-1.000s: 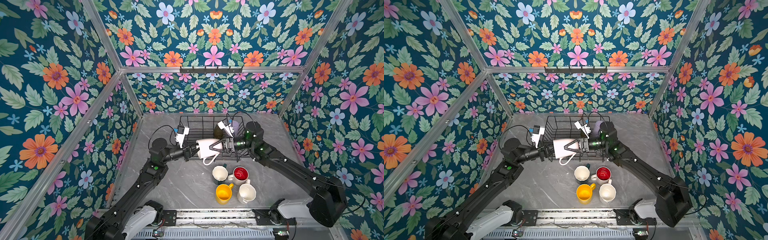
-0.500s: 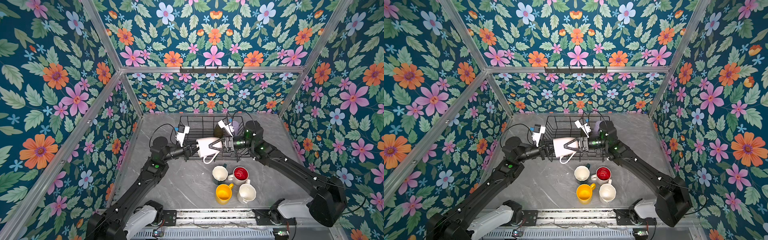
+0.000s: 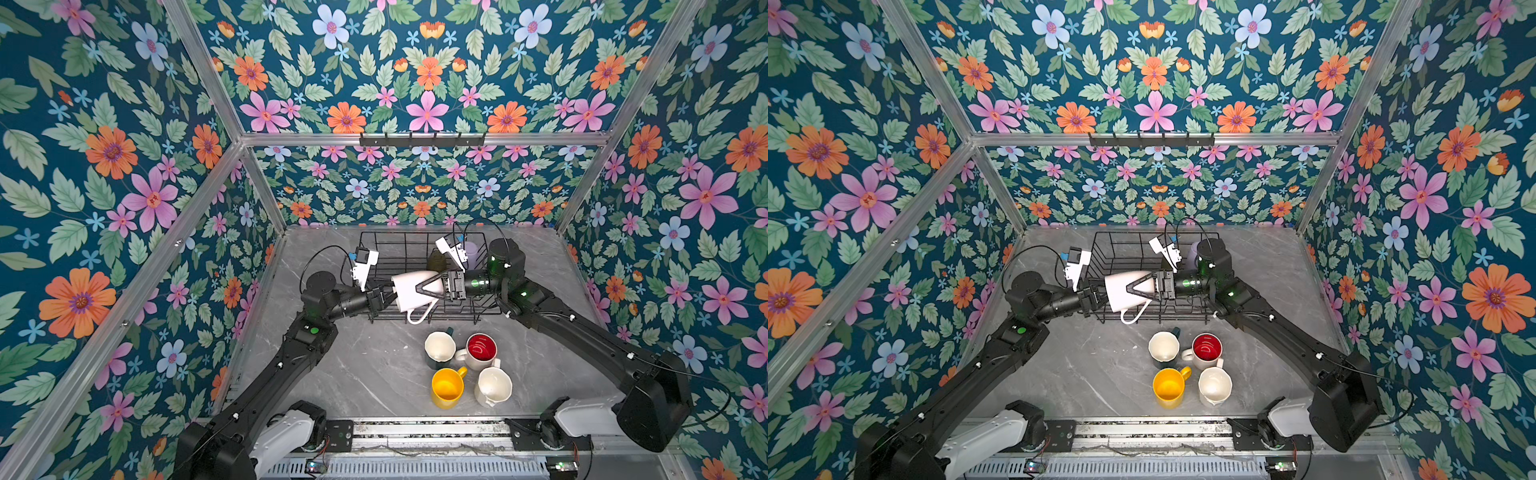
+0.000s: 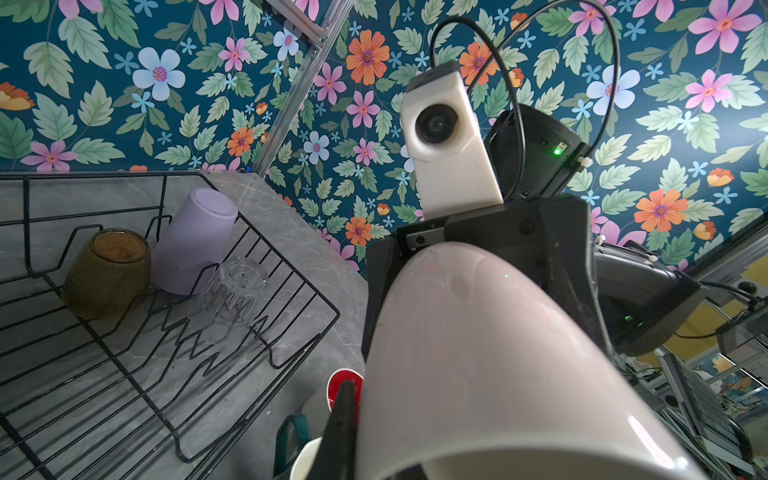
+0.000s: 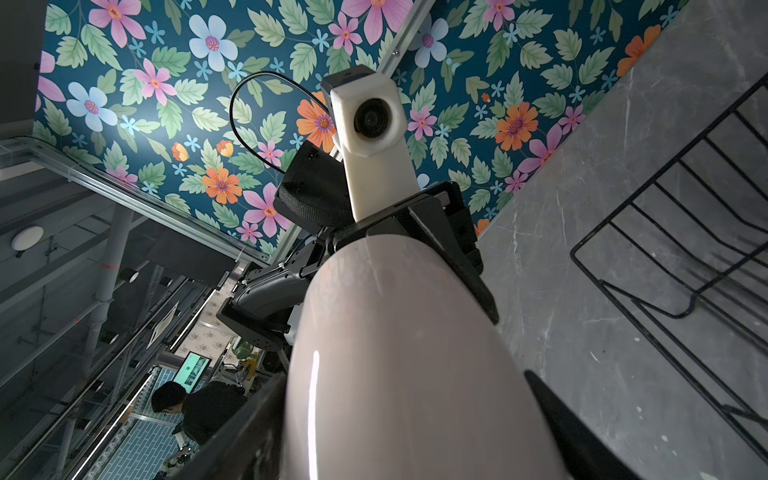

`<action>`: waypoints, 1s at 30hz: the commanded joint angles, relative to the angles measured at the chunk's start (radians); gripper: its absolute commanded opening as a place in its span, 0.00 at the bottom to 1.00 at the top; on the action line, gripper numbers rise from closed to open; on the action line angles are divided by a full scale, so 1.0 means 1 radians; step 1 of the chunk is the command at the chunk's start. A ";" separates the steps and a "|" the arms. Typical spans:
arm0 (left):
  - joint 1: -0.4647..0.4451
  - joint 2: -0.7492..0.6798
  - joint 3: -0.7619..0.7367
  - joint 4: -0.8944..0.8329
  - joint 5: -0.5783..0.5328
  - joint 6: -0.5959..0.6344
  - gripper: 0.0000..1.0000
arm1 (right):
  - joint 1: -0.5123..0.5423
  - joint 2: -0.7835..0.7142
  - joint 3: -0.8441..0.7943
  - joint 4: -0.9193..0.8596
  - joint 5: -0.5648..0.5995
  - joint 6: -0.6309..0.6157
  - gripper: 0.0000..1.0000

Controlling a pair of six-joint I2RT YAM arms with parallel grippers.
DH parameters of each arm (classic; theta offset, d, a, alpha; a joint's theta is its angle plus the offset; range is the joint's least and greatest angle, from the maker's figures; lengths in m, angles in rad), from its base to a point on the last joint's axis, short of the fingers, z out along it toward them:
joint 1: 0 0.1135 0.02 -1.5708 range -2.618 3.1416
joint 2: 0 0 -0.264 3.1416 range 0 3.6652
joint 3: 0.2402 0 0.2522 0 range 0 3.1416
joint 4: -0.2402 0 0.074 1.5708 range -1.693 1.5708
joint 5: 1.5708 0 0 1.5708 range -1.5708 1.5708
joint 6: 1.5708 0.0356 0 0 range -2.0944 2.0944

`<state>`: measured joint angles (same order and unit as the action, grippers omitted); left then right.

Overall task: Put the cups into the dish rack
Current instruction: 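Grasp the pink mug's closed end with the right gripper, holding with left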

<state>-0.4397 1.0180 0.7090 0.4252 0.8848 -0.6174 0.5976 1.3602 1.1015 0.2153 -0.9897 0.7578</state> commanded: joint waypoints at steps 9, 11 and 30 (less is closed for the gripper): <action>0.011 -0.005 0.019 0.076 -0.002 0.004 0.04 | -0.014 -0.038 0.003 -0.139 0.149 -0.032 0.00; 0.013 -0.006 0.018 0.073 -0.004 0.004 0.06 | -0.024 -0.046 -0.001 -0.134 0.155 -0.023 0.00; 0.024 0.004 0.029 0.044 -0.015 0.004 0.39 | -0.055 -0.084 -0.006 -0.179 0.172 -0.037 0.00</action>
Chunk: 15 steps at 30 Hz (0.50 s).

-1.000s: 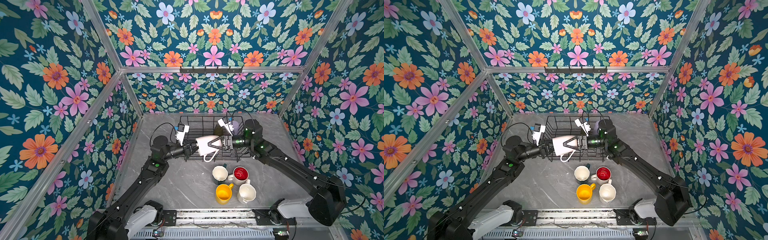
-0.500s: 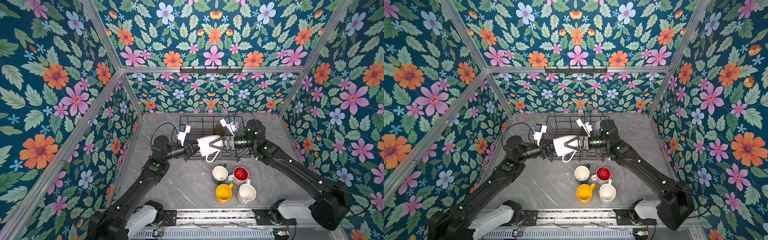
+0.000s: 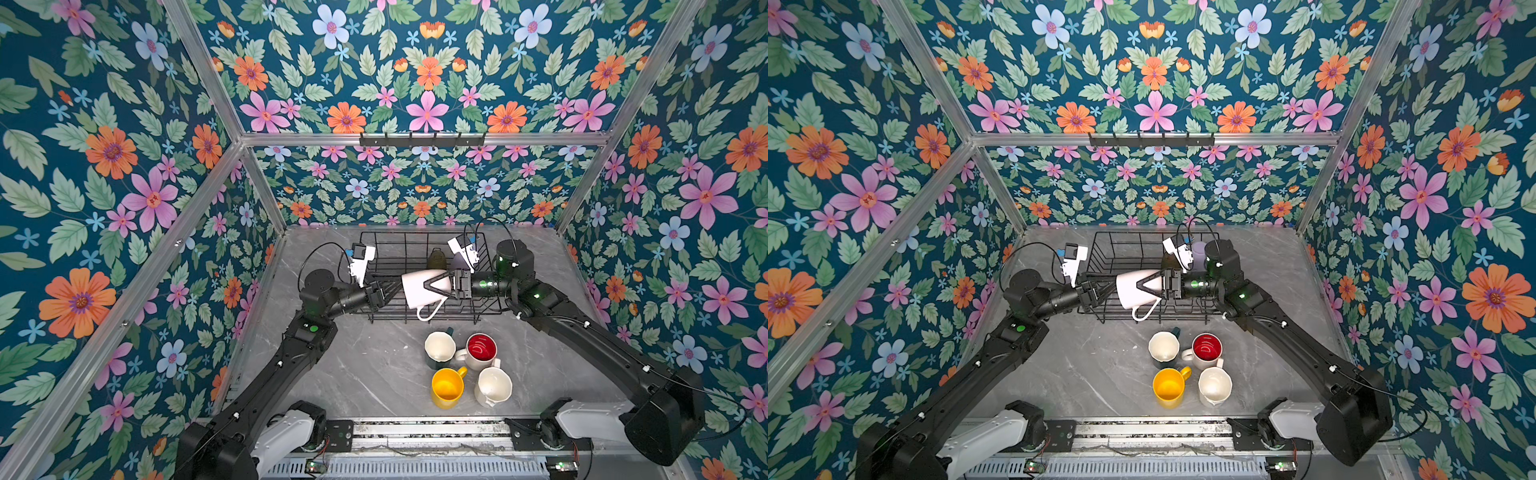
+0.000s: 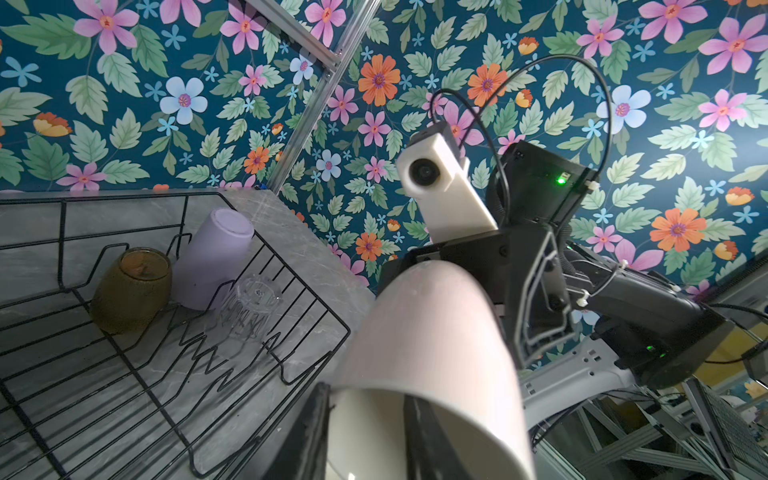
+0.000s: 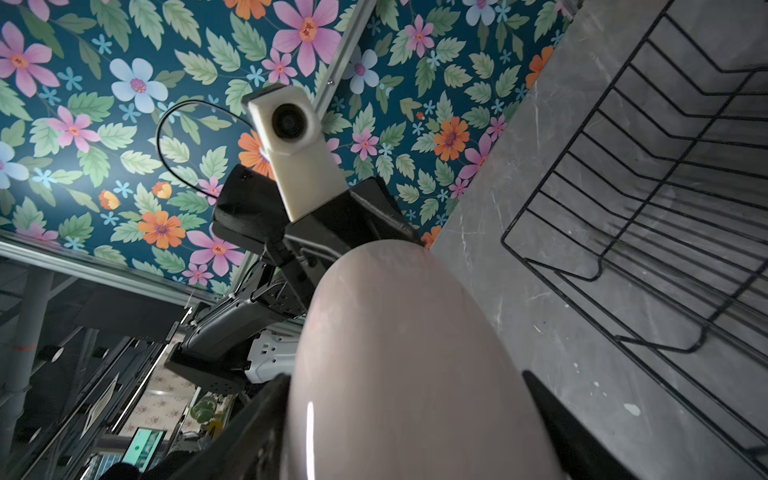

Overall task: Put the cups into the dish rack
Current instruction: 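Grasp the pink mug's closed end with the right gripper, holding with left, then open the left gripper and pull the pink mug away with the right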

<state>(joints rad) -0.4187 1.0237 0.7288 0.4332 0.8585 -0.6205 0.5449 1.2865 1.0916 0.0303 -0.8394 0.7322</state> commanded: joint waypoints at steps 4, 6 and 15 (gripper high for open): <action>0.007 -0.021 0.016 -0.032 -0.015 0.048 0.61 | -0.031 -0.045 0.023 -0.094 0.062 -0.060 0.00; 0.009 -0.039 0.016 -0.079 -0.043 0.077 0.69 | -0.052 -0.068 0.036 -0.164 0.088 -0.095 0.00; 0.016 -0.132 0.025 -0.280 -0.319 0.192 0.88 | -0.068 -0.102 0.136 -0.473 0.276 -0.263 0.00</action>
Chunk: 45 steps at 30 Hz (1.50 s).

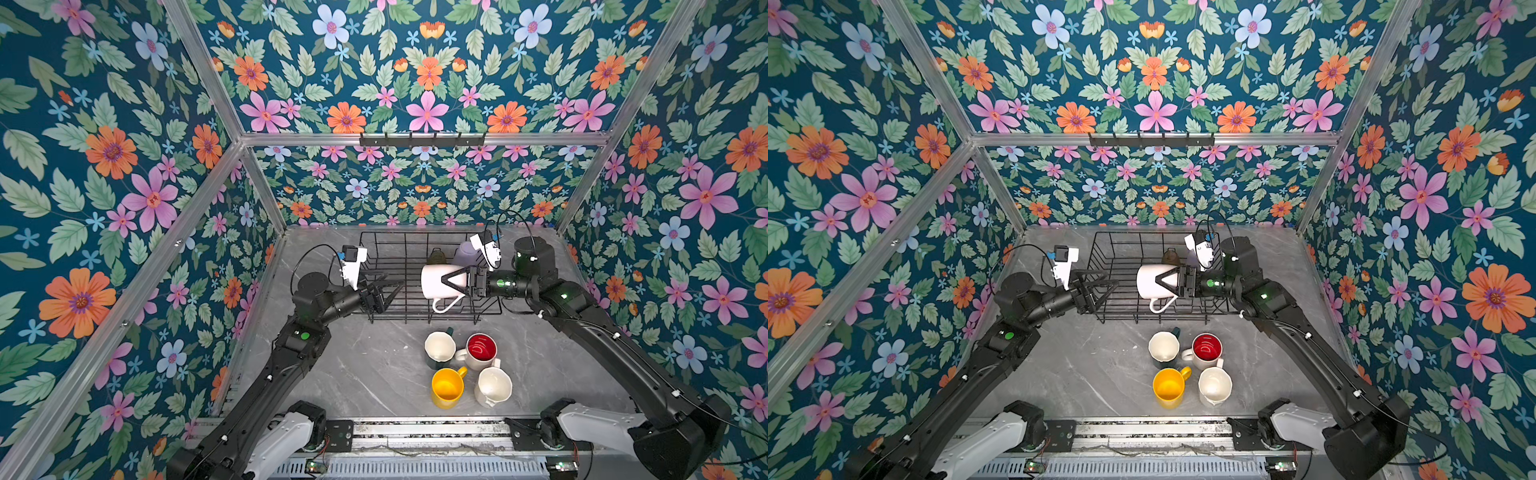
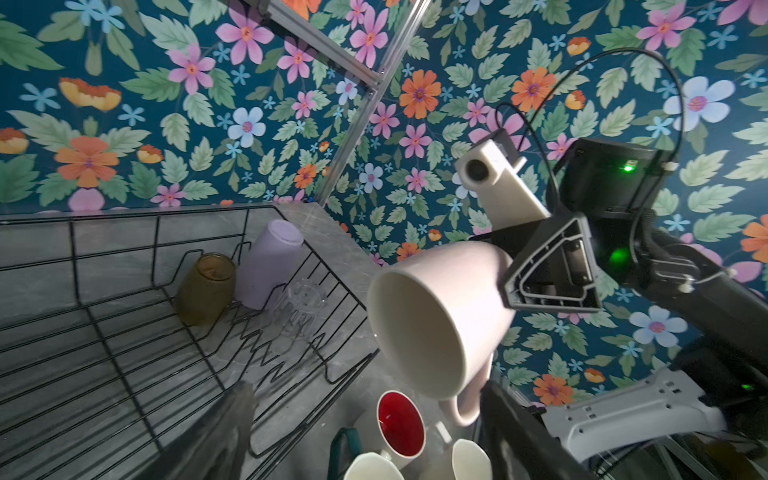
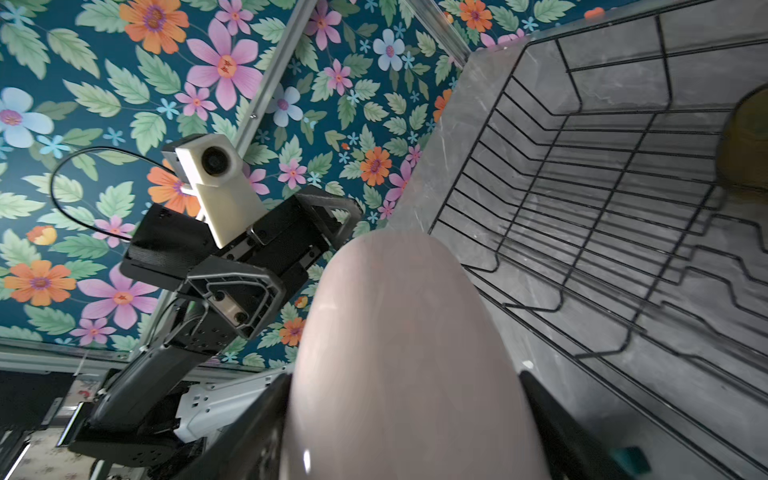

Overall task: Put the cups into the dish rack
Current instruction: 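Open the left gripper and pull the pink mug away with the right, then lower the pink mug upside down into the rack beside the clear tumbler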

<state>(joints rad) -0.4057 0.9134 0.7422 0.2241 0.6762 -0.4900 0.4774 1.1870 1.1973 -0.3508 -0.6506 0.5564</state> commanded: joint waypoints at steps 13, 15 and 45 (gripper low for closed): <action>0.004 -0.220 0.008 -0.300 -0.781 0.079 0.97 | -0.001 0.086 0.186 -0.315 0.327 -0.240 0.00; 0.004 -0.244 -0.002 -0.302 -0.797 0.069 0.99 | -0.001 0.104 0.201 -0.329 0.355 -0.254 0.00; 0.004 -0.350 -0.038 -0.371 -0.863 0.078 1.00 | 0.072 0.534 0.489 -0.463 0.625 -0.420 0.00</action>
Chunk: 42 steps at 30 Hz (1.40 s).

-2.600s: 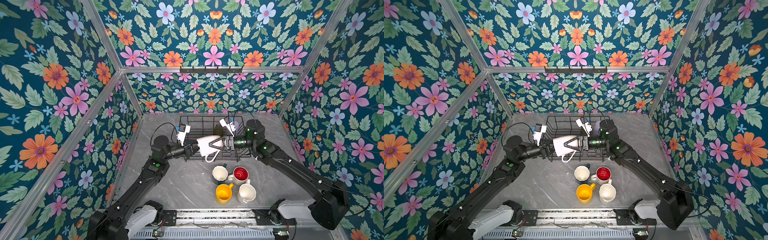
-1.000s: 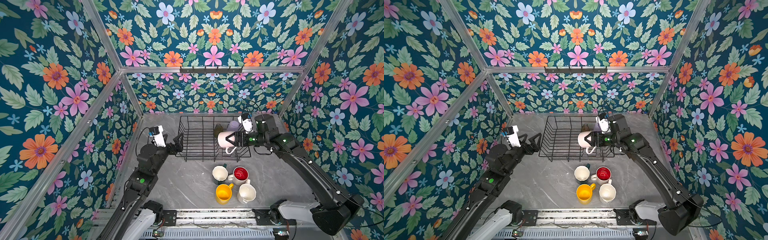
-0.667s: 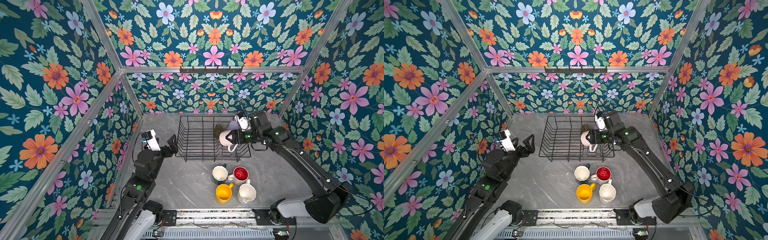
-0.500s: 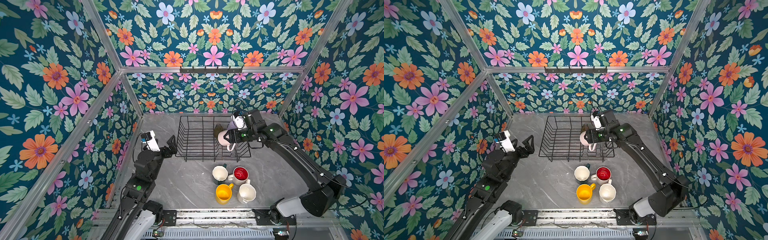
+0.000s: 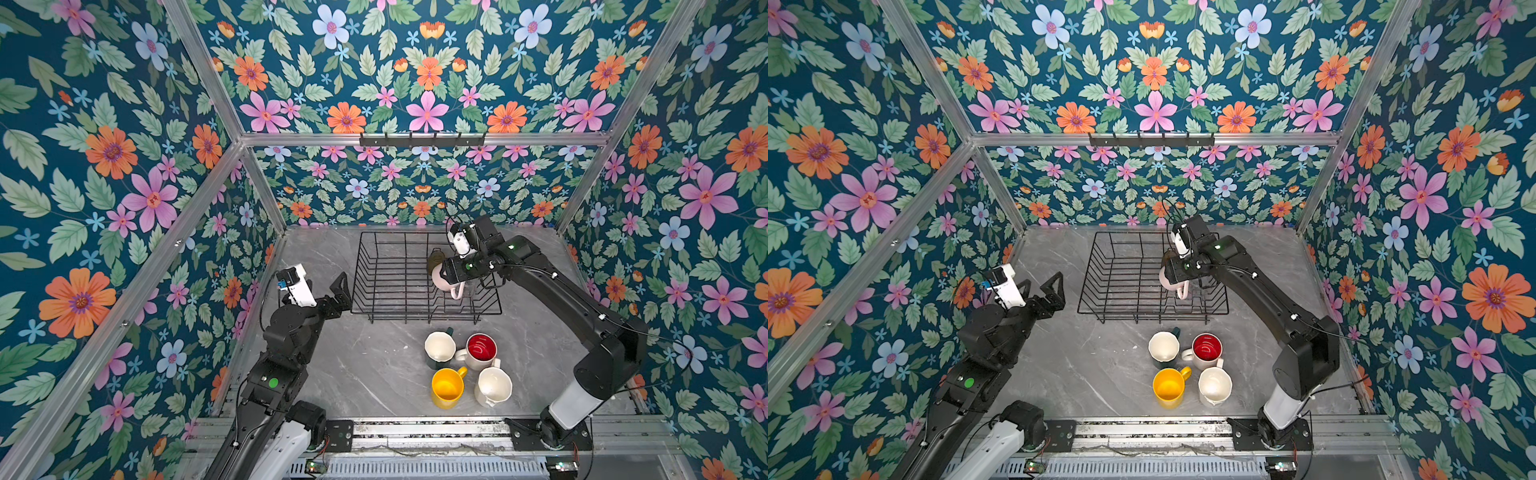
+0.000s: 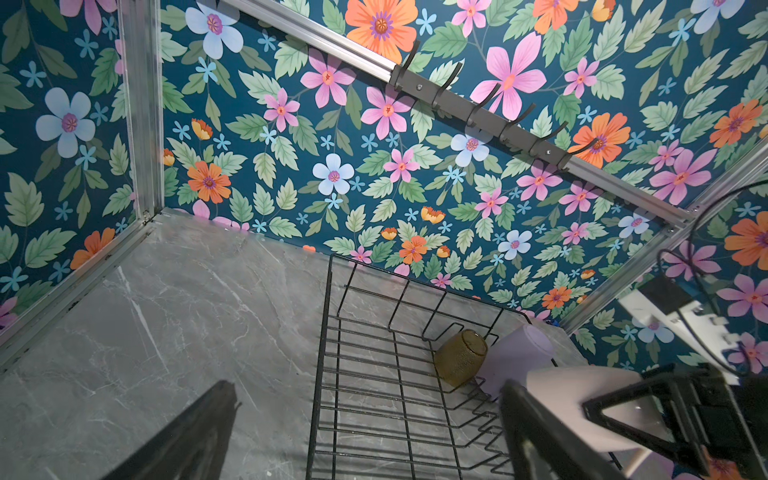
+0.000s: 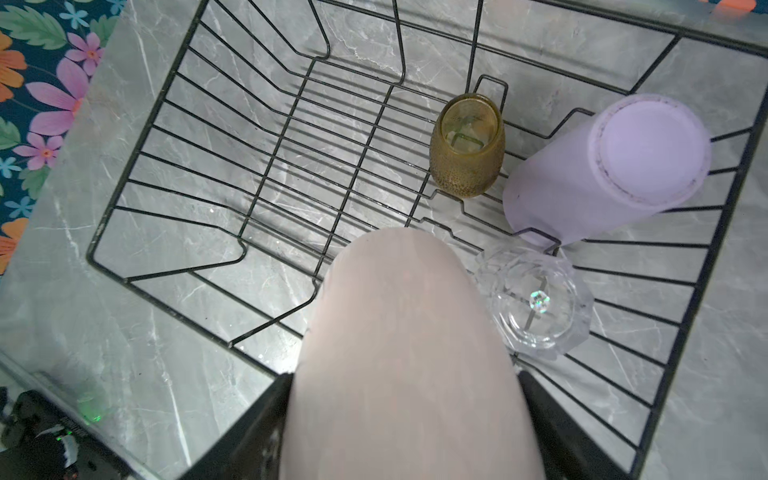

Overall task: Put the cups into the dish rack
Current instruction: 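Lower the pink mug upside down into the rack beside the clear tumbler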

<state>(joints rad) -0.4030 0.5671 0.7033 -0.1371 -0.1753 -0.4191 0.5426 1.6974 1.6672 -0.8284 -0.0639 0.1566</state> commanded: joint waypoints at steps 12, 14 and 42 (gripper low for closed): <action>0.001 -0.021 0.001 -0.030 -0.028 0.018 1.00 | 0.025 0.164 0.093 -0.010 0.098 -0.059 0.00; 0.000 -0.021 -0.001 -0.032 -0.029 0.019 1.00 | 0.026 0.182 0.097 -0.009 0.104 -0.058 0.00; 0.001 -0.039 -0.003 -0.063 -0.058 0.023 1.00 | 0.035 0.309 0.052 0.065 0.090 -0.032 0.21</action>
<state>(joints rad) -0.4034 0.5262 0.6991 -0.2001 -0.2230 -0.3946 0.5755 2.0075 1.7222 -0.7792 0.0479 0.1055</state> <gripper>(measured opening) 0.996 0.764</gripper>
